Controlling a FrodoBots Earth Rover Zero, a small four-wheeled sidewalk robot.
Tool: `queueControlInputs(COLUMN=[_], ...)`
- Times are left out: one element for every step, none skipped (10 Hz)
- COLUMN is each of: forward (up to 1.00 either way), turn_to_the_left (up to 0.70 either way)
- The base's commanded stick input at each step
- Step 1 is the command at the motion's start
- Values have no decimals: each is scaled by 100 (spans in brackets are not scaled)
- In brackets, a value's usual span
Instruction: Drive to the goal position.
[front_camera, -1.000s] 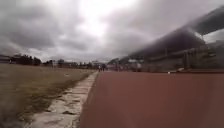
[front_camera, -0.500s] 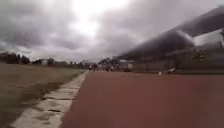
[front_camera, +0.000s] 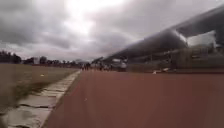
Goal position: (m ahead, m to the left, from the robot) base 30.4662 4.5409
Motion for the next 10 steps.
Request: queueControlInputs(forward=[100, 100, 100, 100, 100, 100, 100, 100, 100, 100], turn_to_the_left=[0, 1, 16, 27, 27, 27, 0, 0, 0, 0])
